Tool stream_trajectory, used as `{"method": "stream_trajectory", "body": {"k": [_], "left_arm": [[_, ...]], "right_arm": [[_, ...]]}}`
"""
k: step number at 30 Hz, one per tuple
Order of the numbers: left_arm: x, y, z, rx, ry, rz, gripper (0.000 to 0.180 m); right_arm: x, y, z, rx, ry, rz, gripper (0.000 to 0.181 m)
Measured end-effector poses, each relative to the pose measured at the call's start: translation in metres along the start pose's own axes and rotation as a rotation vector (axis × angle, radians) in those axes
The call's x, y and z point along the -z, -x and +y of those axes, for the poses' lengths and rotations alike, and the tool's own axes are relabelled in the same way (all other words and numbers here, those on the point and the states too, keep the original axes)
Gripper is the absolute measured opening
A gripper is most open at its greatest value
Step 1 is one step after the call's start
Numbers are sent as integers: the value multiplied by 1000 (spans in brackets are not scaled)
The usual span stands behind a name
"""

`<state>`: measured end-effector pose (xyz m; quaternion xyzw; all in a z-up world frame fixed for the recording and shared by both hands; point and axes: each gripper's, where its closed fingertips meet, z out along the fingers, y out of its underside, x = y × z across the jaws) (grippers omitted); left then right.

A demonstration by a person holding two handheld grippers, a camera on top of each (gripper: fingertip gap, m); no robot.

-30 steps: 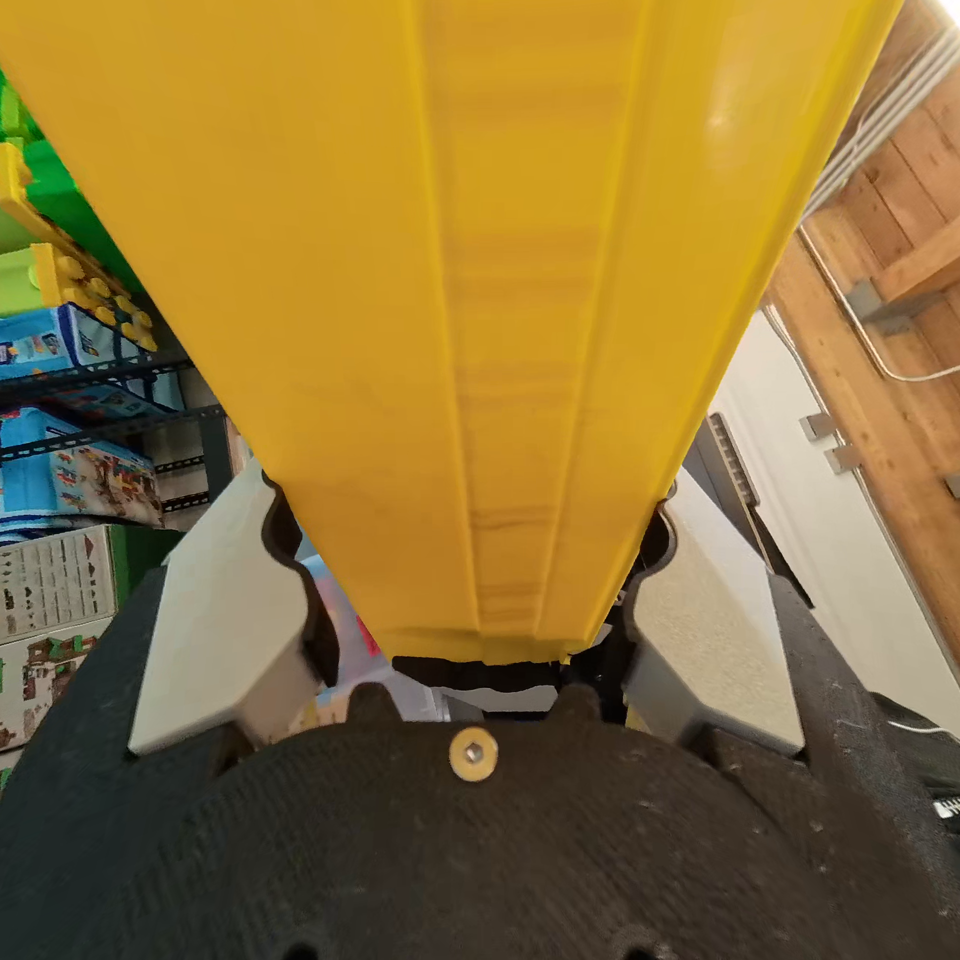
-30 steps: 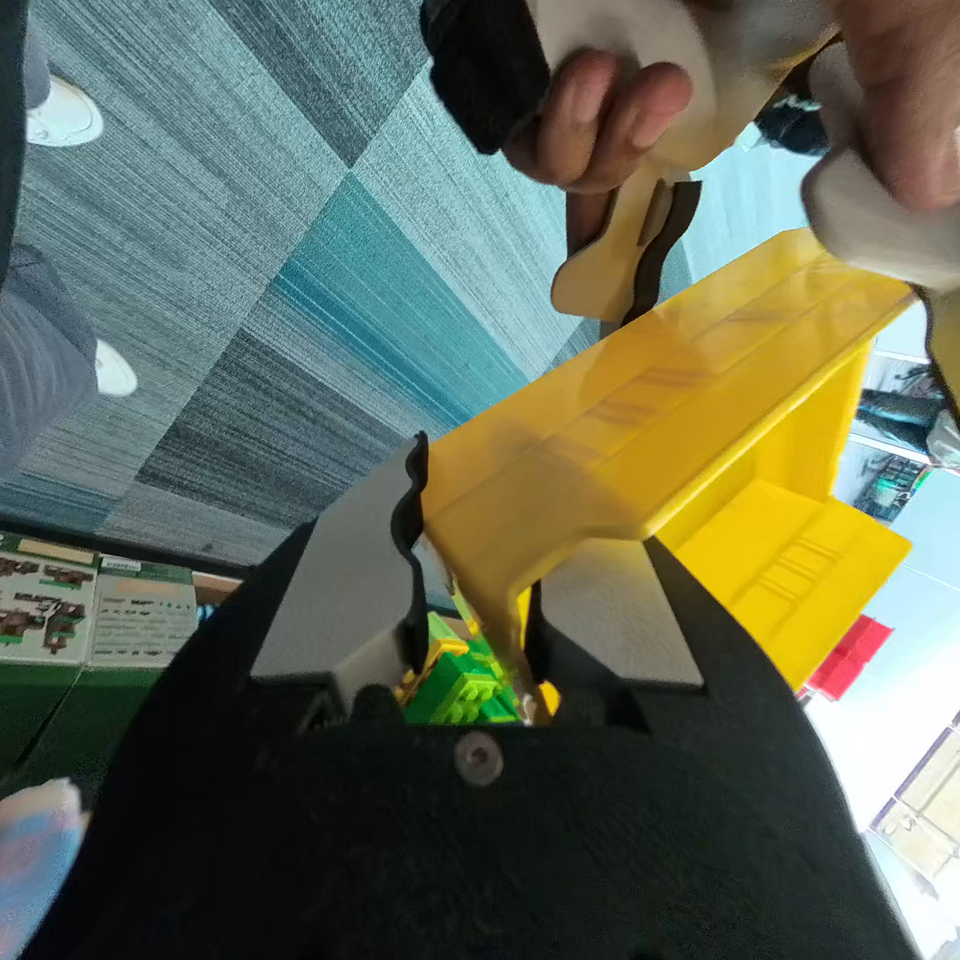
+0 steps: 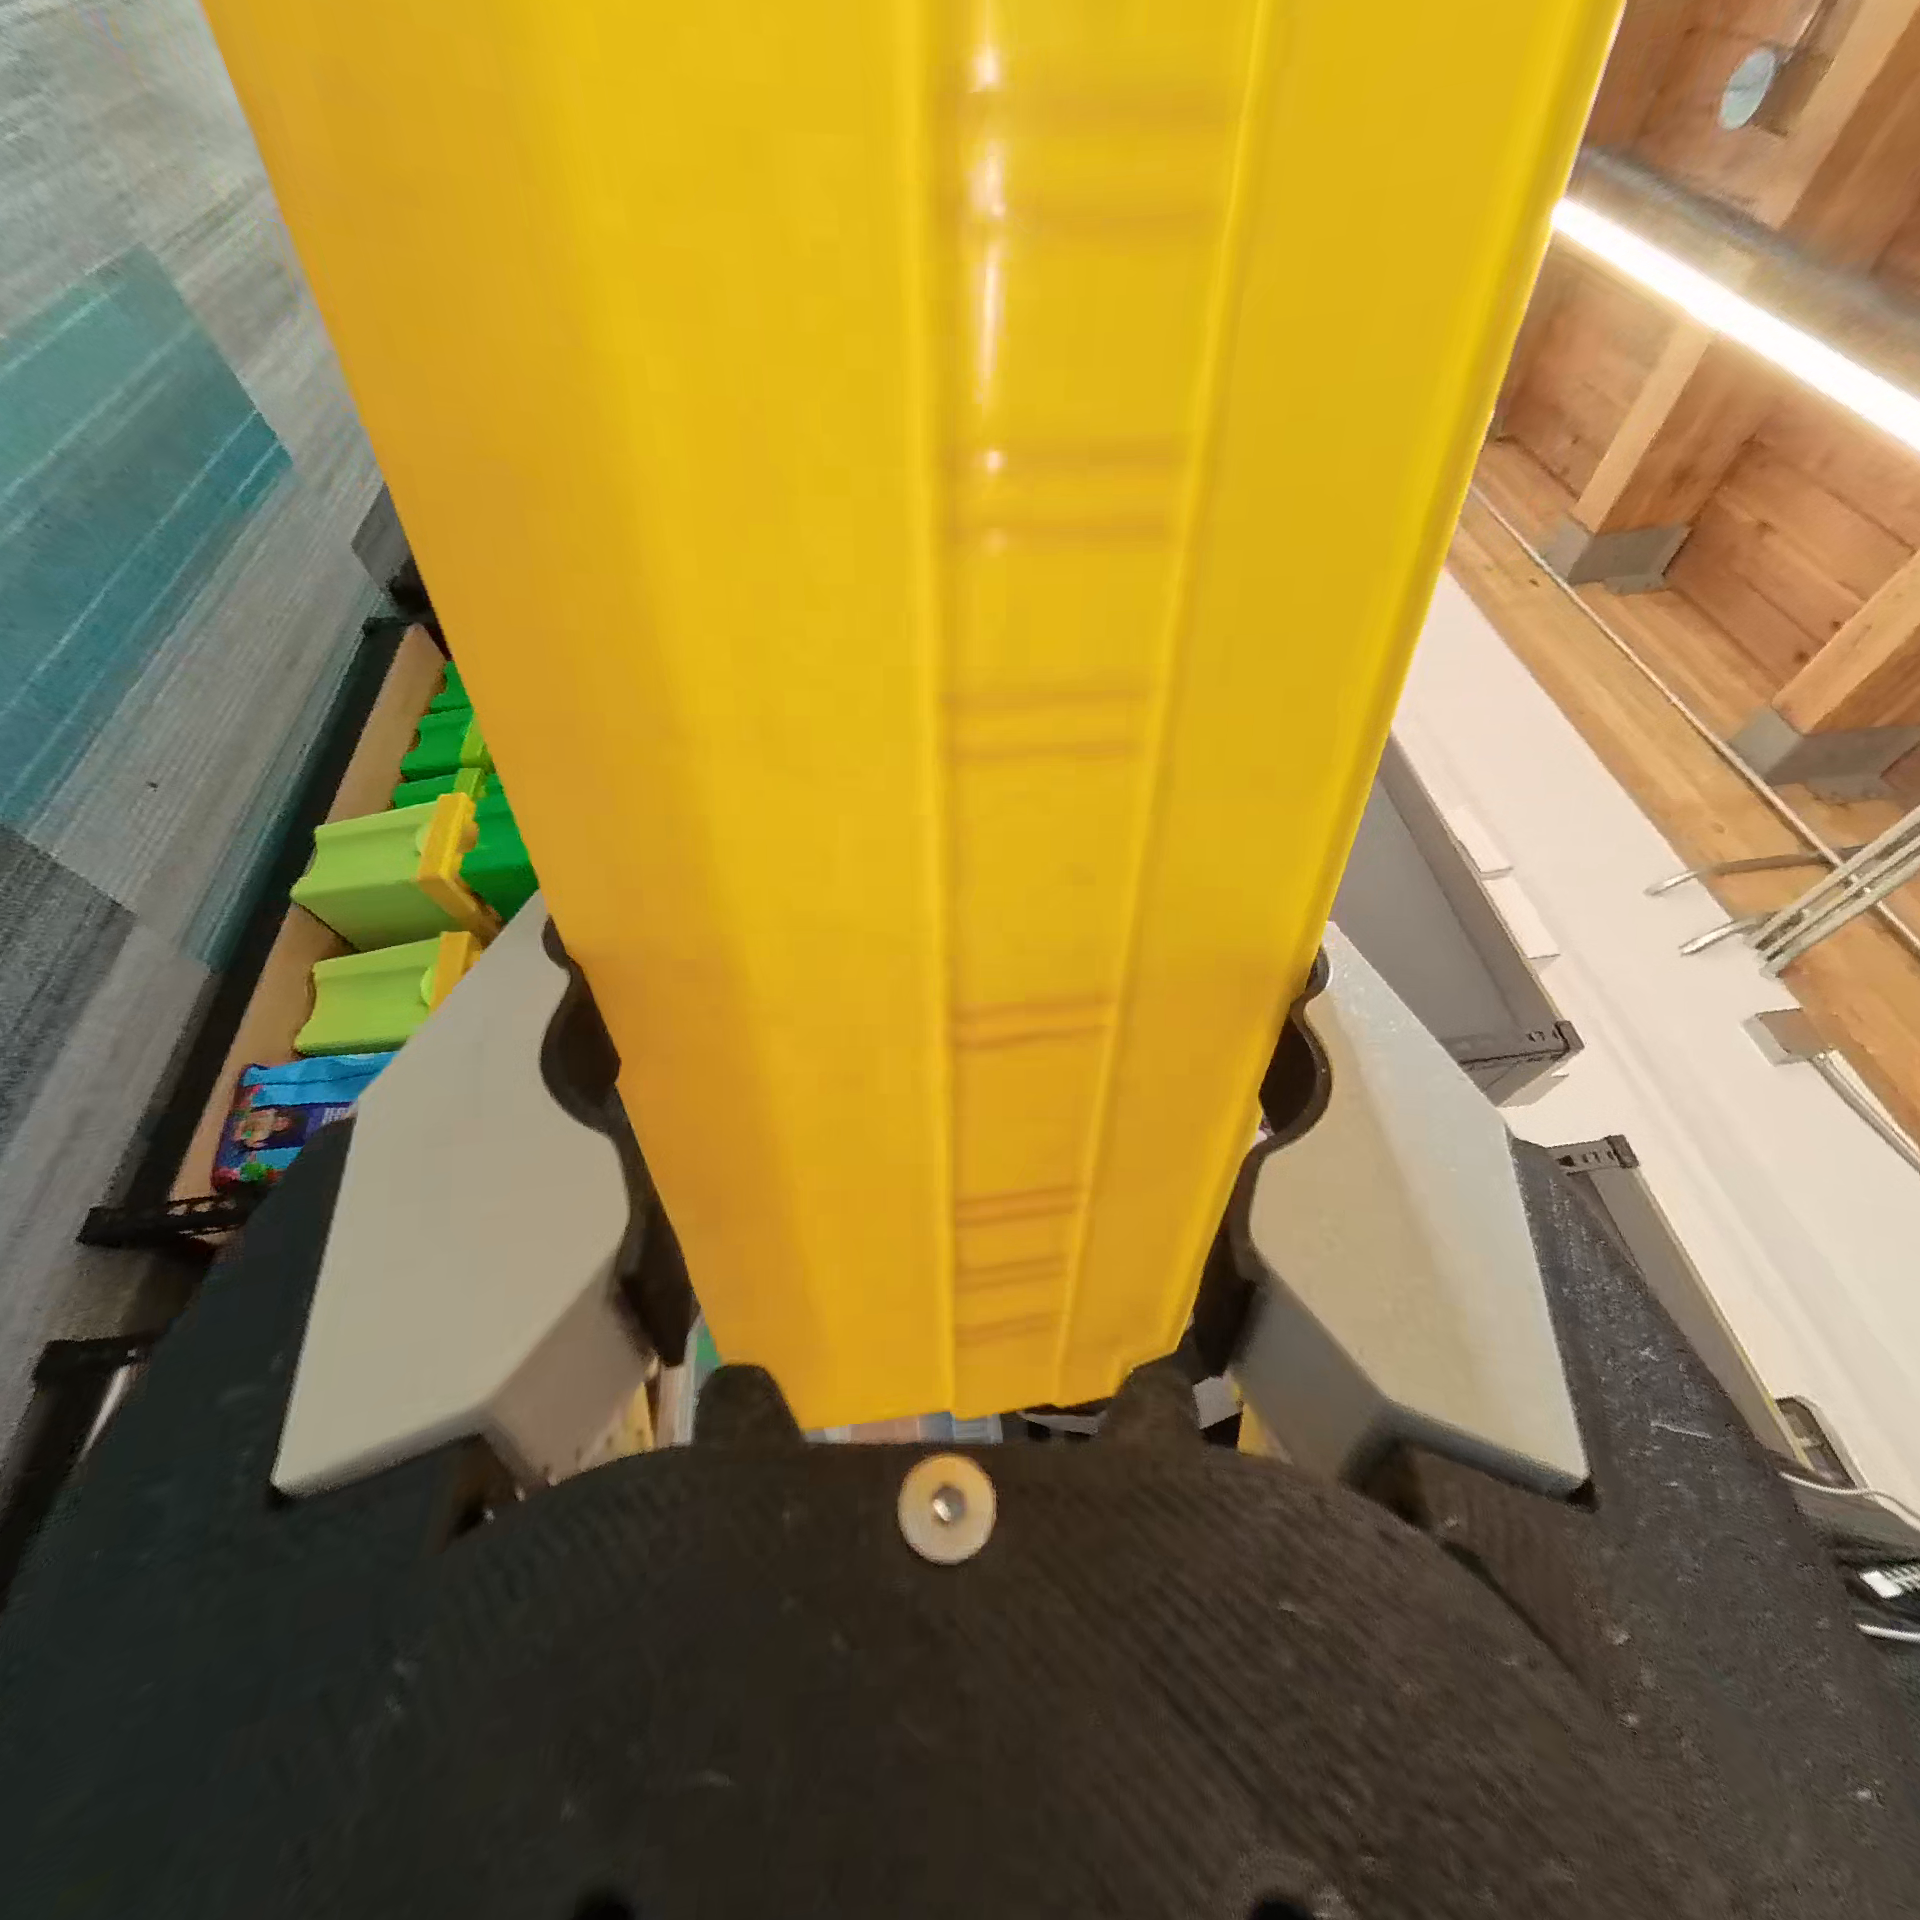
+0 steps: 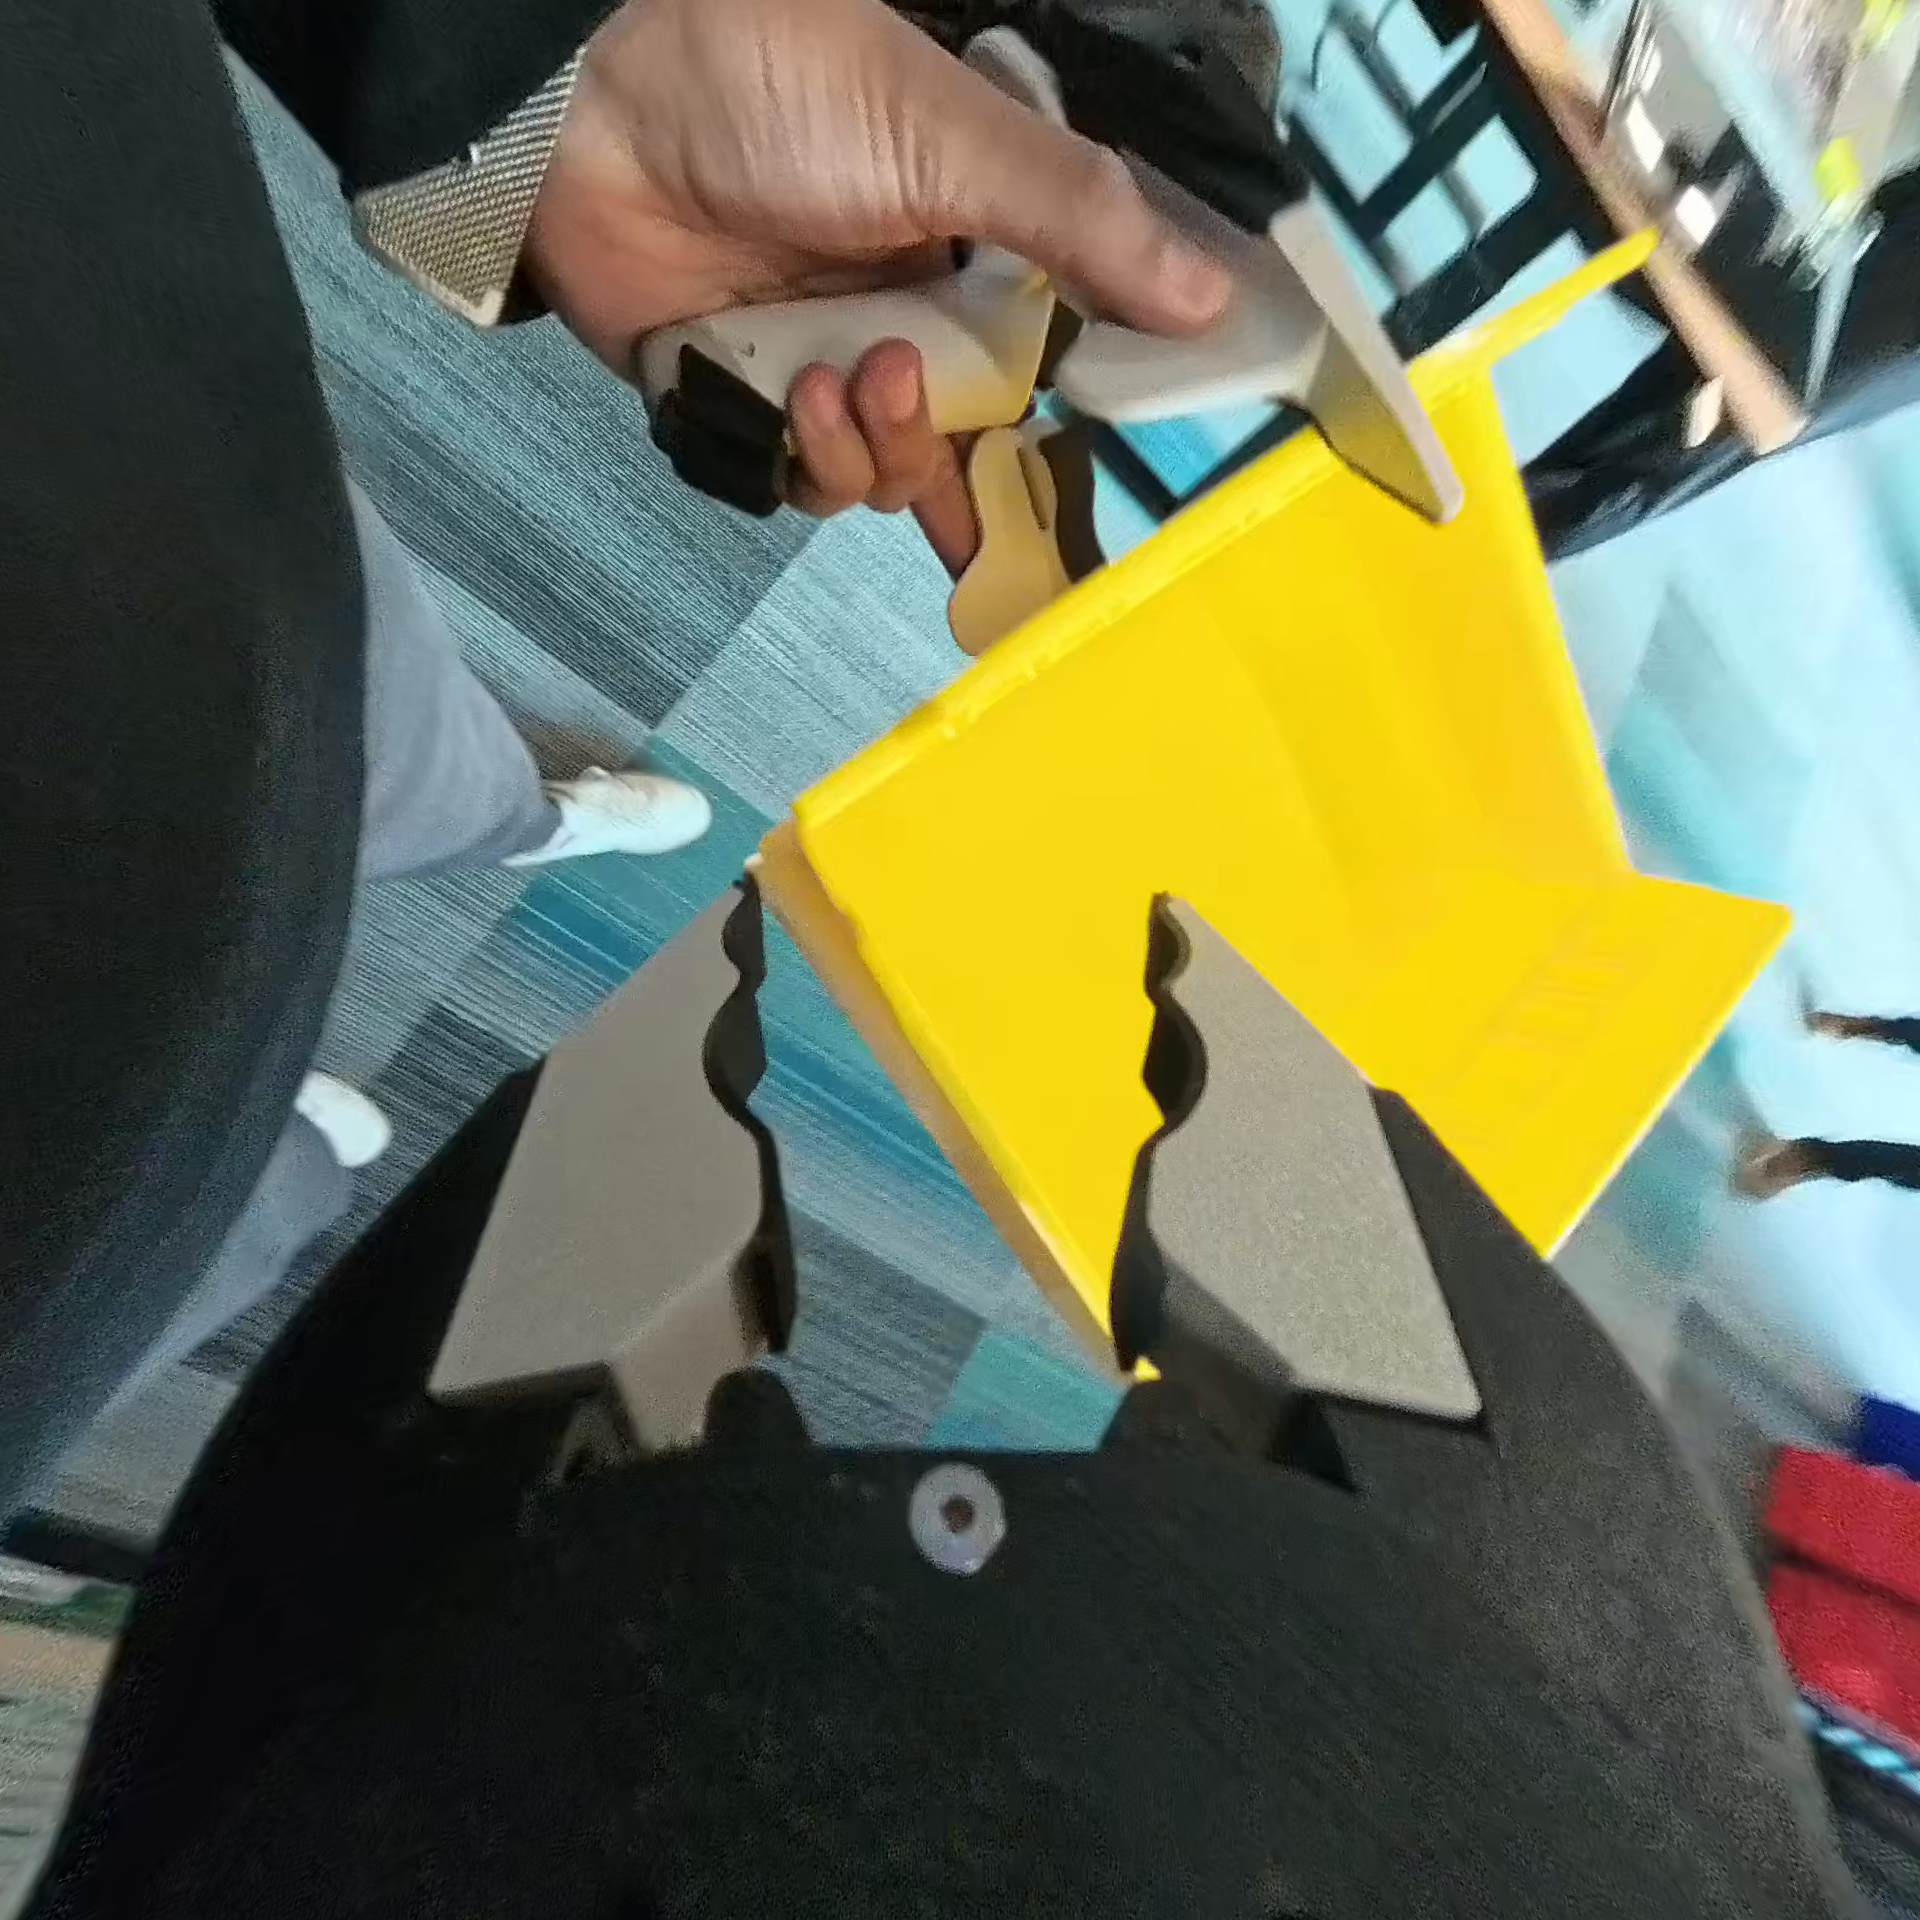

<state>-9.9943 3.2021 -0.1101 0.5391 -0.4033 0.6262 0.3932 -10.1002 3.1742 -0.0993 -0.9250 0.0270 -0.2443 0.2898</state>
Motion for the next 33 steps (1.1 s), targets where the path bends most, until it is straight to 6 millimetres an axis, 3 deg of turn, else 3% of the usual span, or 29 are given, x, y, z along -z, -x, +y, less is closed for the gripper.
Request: {"method": "stream_trajectory", "body": {"k": [3, 6, 9, 12, 16, 19, 21, 23, 28, 33], "left_arm": [[-11, 16, -46, 21, 52, 24, 127], [-22, 29, -99, 51, 111, 24, 126], [-31, 37, -152, 0, 208, 14, 126], [-42, 39, -203, -67, 278, -7, 127], [-61, 31, -246, -168, 341, -29, 127], [-82, 33, -255, -155, 354, -45, 126], [-100, 40, -251, -107, 352, -40, 127], [-119, 49, -249, -83, 339, -51, 127], [-176, 52, -252, -145, 272, -112, 126], [-222, 49, -254, -228, 233, -156, 127]], "right_arm": [[-30, -36, 4, -167, 19, -34, 78], [-52, -76, -19, -494, -95, -107, 83], [-59, -134, -30, -726, -184, -75, 83], [-56, -204, -3, -846, -169, 147, 87], [-52, -273, 61, -1005, -116, 381, 95], [-86, -289, 112, -1189, -37, 316, 96], [-121, -282, 125, -1357, -35, 78, 90], [-139, -290, 144, -1493, -58, -19, 88], [-145, -333, 236, -1462, 75, 63, 3], [-138, -388, 272, -1357, 64, -17, 2]]}}
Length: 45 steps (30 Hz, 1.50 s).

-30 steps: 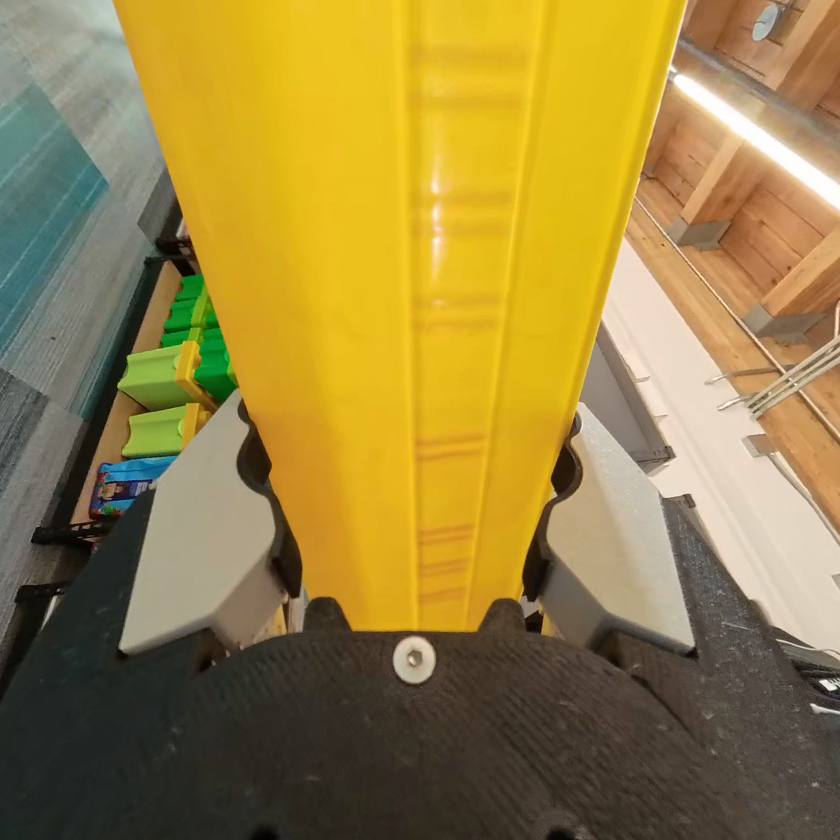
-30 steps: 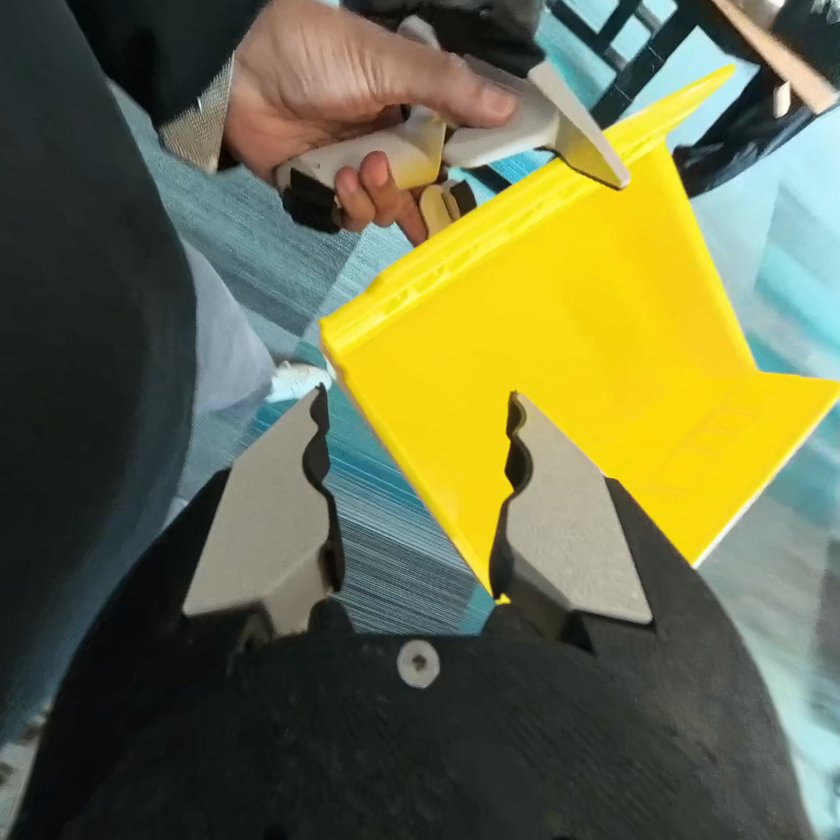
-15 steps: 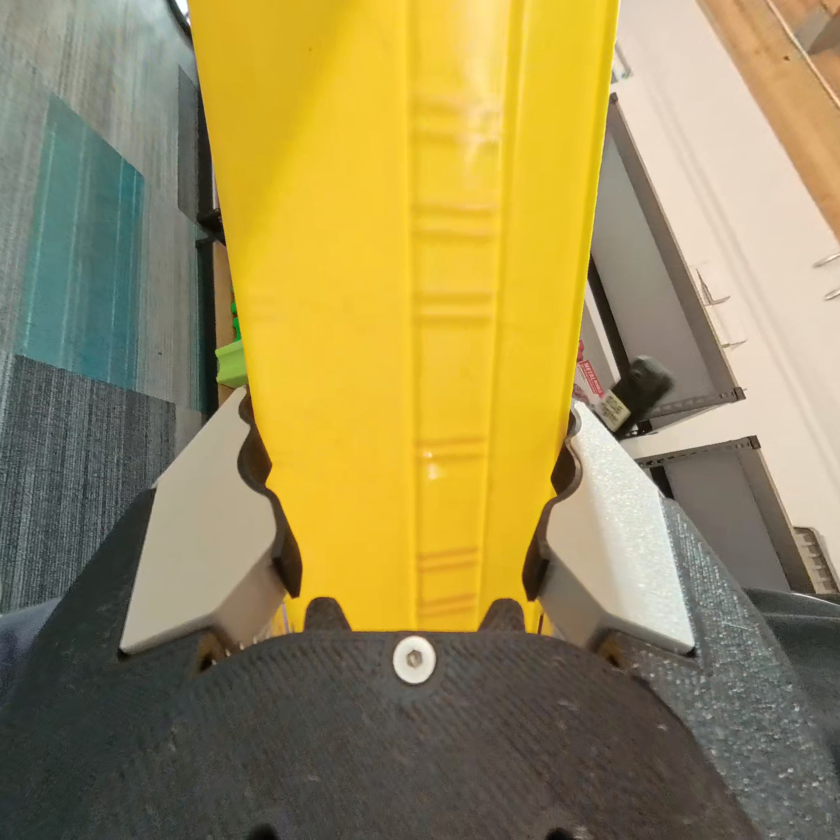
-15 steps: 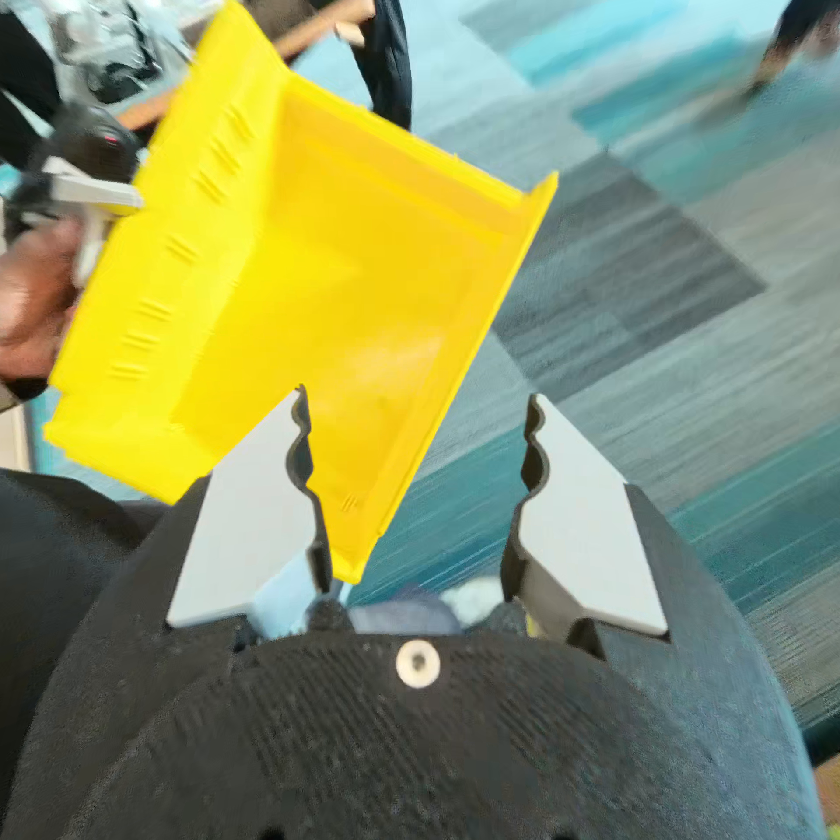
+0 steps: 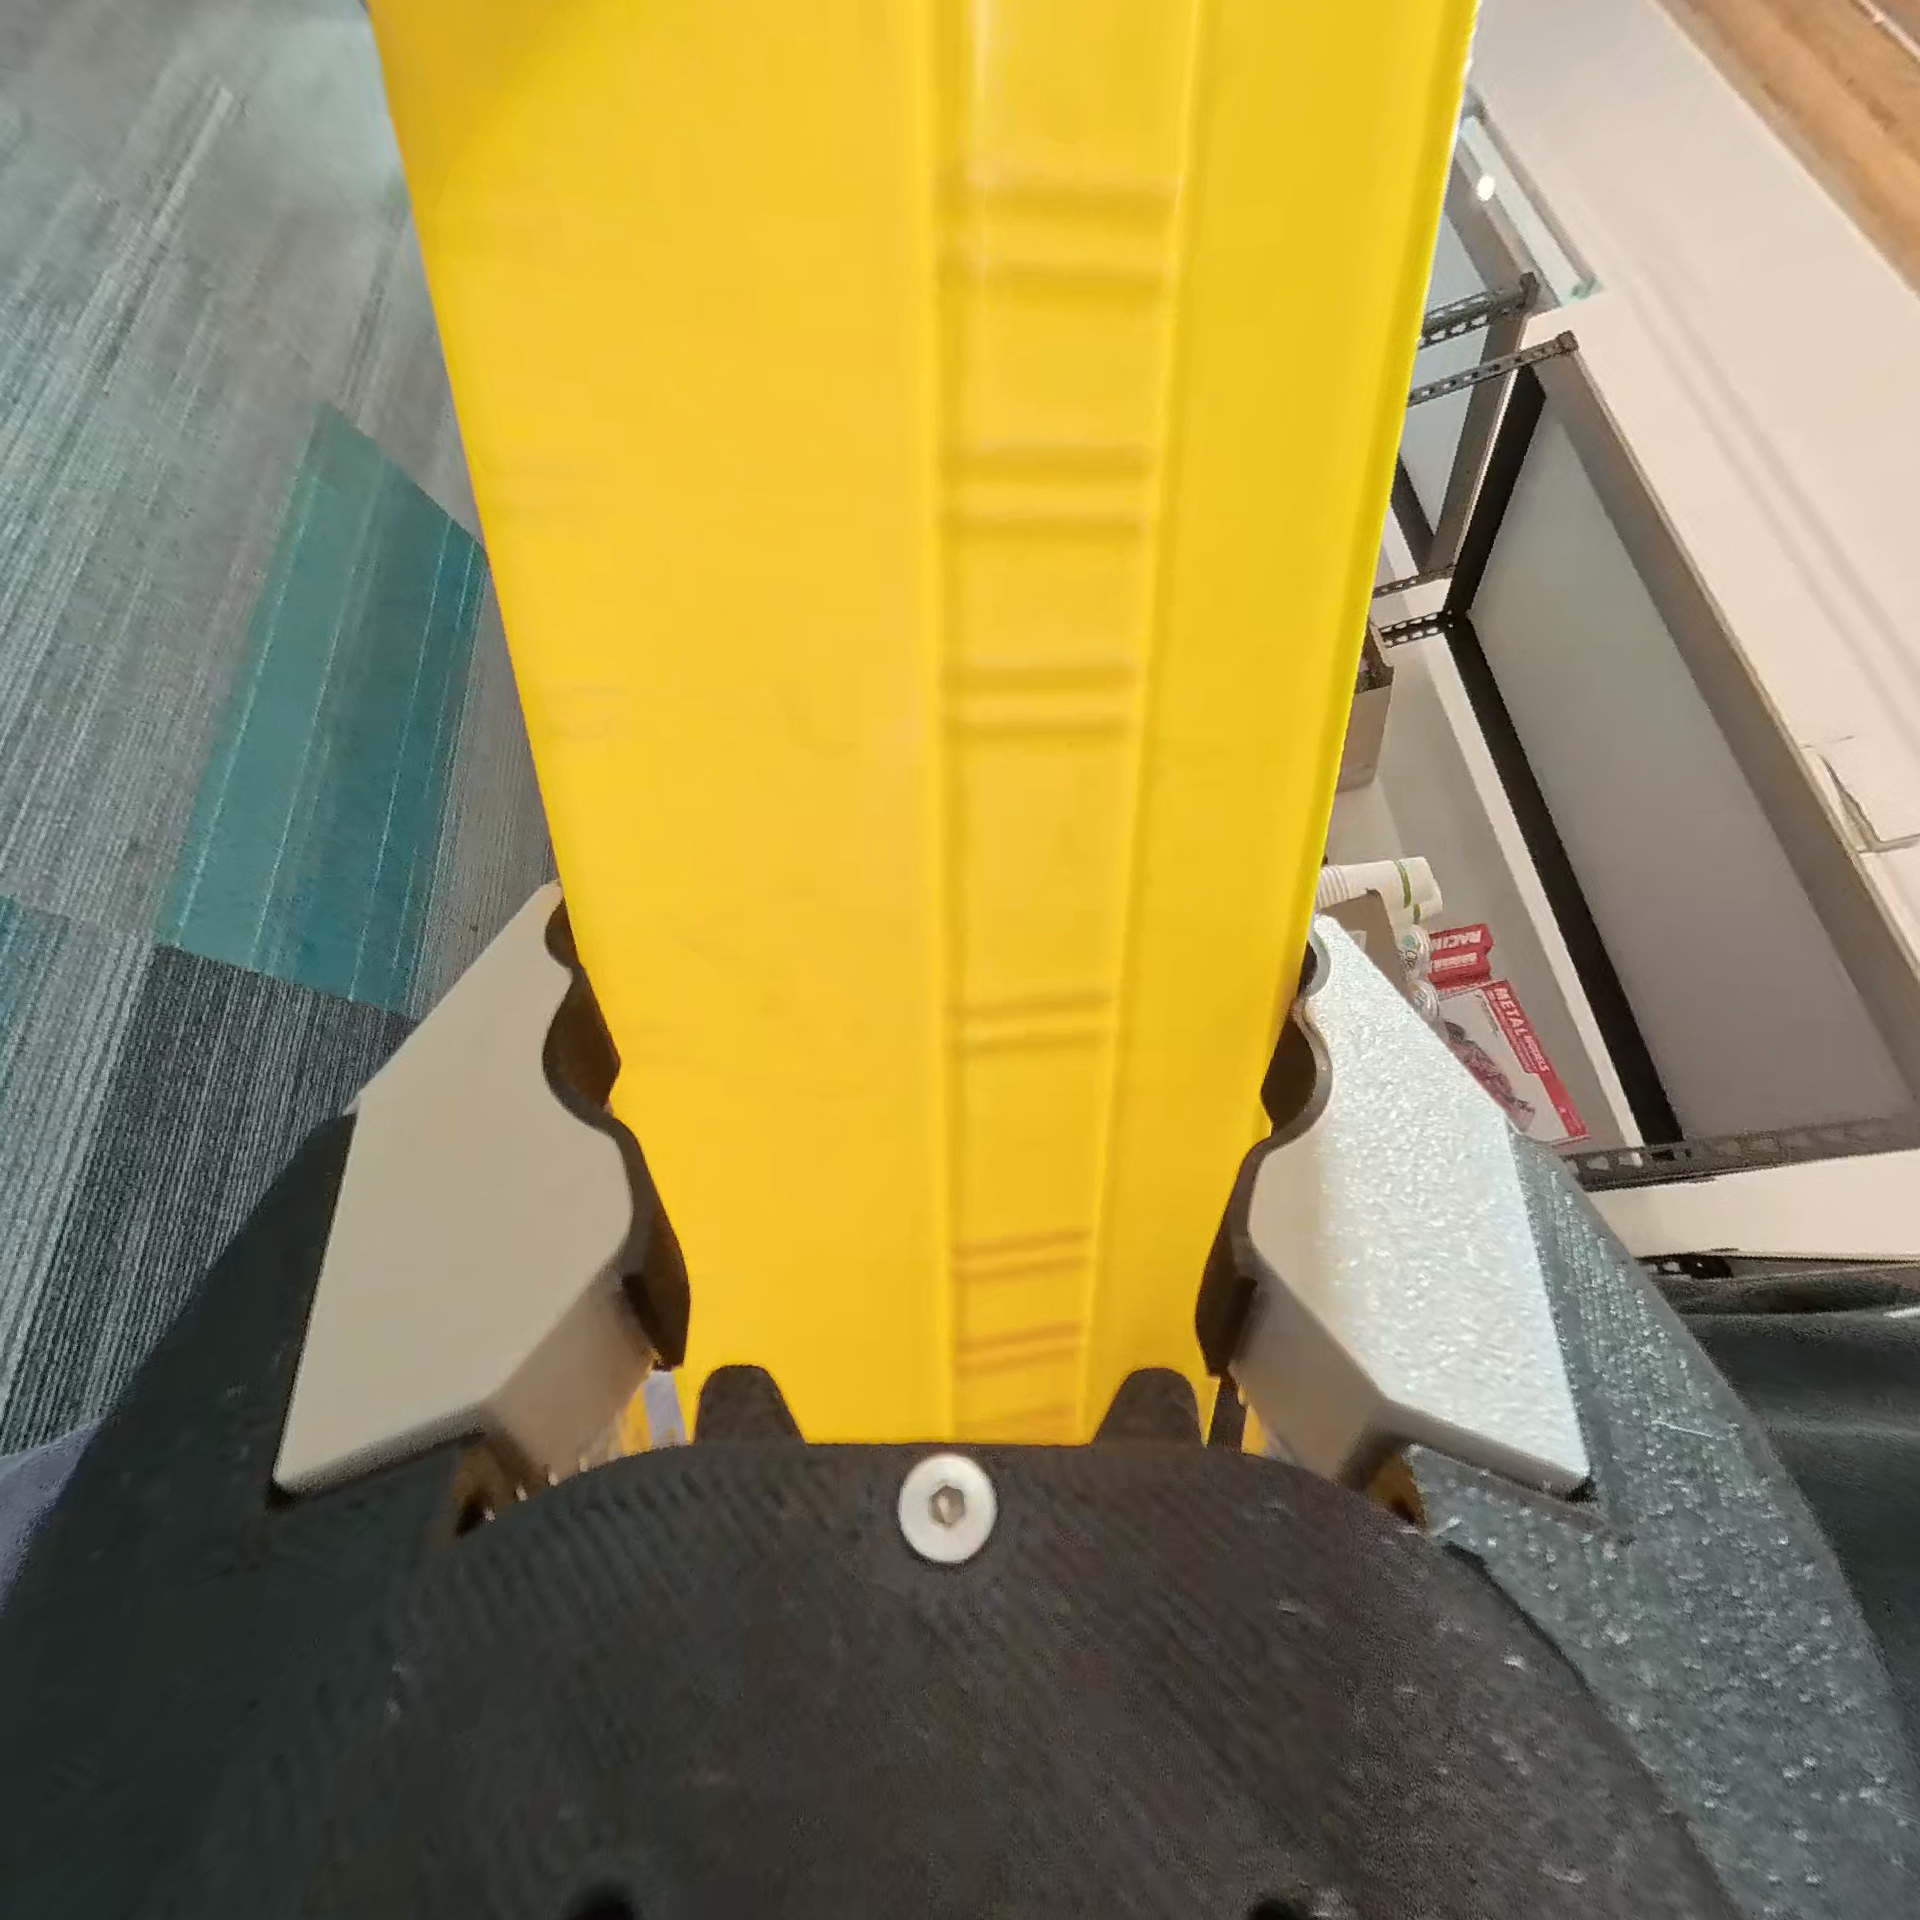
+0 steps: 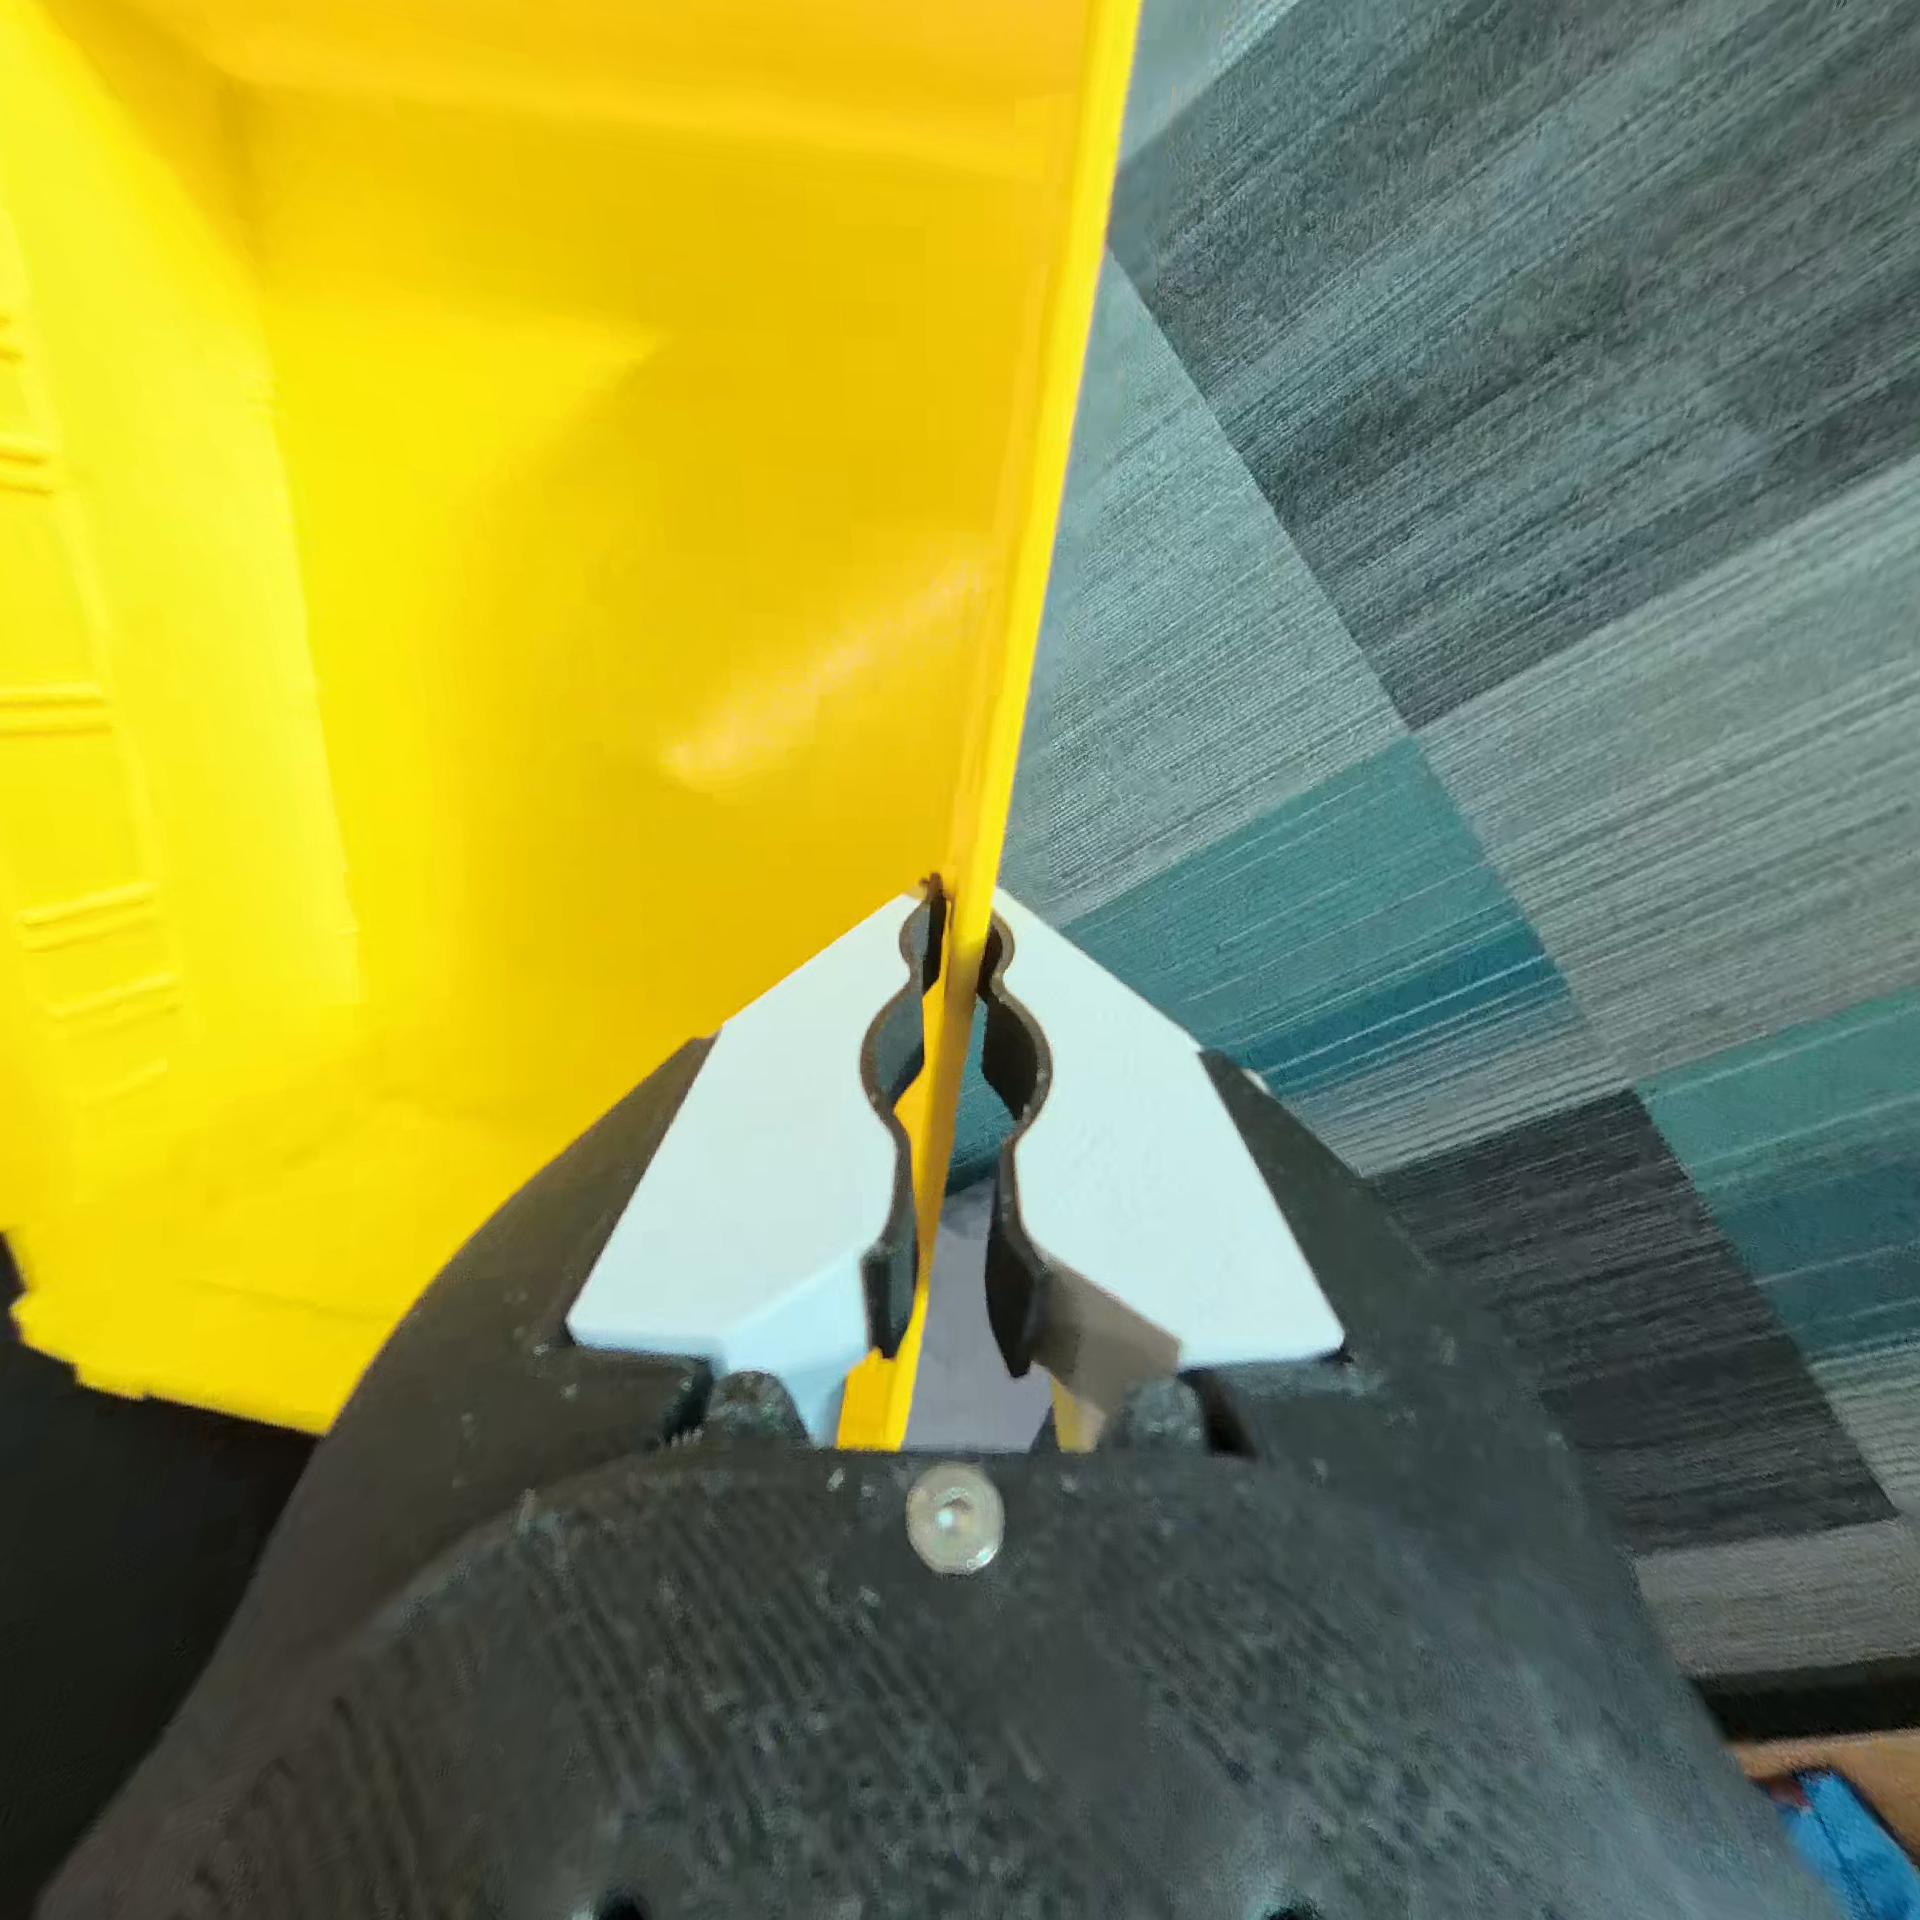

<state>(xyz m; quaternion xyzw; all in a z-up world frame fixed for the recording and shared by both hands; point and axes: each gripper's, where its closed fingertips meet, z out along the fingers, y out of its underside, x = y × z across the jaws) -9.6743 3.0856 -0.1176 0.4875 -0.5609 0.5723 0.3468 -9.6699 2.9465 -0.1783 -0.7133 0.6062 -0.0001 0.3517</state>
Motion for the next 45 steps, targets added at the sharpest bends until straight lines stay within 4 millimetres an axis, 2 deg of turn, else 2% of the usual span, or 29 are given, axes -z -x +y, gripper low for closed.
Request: {"method": "stream_trajectory", "body": {"k": [4, 9, 11, 14, 18, 21, 24, 27, 29, 34, 38, 39, 41, 44, 45], "left_arm": [[-18, -1, -7, 14, -27, 28, 127], [-19, 8, -11, -84, -34, -36, 123], [-8, 11, -19, -97, -73, -63, 125], [21, 18, -35, -159, -140, -137, 125], [61, 17, -51, -365, -164, -277, 126], [75, -1, -56, -595, -110, -339, 126], [79, -19, -54, -855, 2, -382, 126], [86, -17, -53, -1071, 133, -464, 127], [93, -16, -46, -1151, 220, -446, 117], [117, -28, 4, -1280, 443, -264, 89], [142, -11, 46, -1459, 636, -295, 68], [147, -9, 58, -1489, 674, -286, 60], [156, -13, 83, -1534, 720, -228, 17], [166, -18, 110, -1529, 791, -175, 0], [167, -20, 116, -1518, 792, -175, 0]], "right_arm": [[14, -17, -38, 7, -32, -89, 1], [22, -29, -61, 133, -19, -63, 2], [24, -32, -64, 185, 6, -29, 3], [28, -34, -66, 264, 36, 38, 3], [28, -21, -55, 353, 96, 96, 3], [24, 6, -40, 444, 147, 115, 2], [18, 42, -24, 533, 199, 120, 2], [15, 86, -9, 634, 243, 113, 1], [13, 117, 4, 708, 277, 116, 1], [13, 194, 44, 862, 350, 104, 1], [16, 248, 74, 919, 385, 68, 1], [18, 258, 80, 933, 389, 68, 1], [22, 271, 89, 954, 400, 87, 2], [31, 280, 104, 944, 404, 101, 2], [33, 280, 108, 936, 394, 110, 3]]}}
